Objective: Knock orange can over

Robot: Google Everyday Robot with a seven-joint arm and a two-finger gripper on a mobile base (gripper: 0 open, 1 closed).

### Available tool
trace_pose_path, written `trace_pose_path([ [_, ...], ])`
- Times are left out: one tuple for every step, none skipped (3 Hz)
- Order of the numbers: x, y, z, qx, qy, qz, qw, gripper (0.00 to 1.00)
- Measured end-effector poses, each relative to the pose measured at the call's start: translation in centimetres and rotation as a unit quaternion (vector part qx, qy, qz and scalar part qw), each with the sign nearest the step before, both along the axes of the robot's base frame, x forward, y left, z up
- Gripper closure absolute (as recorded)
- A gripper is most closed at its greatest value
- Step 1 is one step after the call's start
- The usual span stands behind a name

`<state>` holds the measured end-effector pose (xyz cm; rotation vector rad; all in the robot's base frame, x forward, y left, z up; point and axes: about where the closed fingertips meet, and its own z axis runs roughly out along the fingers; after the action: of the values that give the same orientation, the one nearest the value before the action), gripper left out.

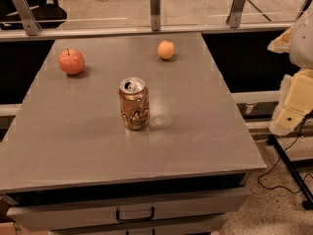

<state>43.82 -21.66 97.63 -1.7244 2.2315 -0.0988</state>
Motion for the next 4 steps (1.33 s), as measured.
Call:
trace_pose_path([
  [0.0, 0.0, 0.0, 0.000, 0.000, 0.000, 1.0000, 0.00],
  [0.9, 1.3, -0.4, 0.032, -0.009, 0.012, 0.9994, 0.00],
  [3.0, 4.4, -2.2, 0.107, -0.012, 0.042, 0.9933, 0.00],
  [4.7, 9.7, -4.5, 0.209, -0.003, 0.090, 0.9739, 0.00],
])
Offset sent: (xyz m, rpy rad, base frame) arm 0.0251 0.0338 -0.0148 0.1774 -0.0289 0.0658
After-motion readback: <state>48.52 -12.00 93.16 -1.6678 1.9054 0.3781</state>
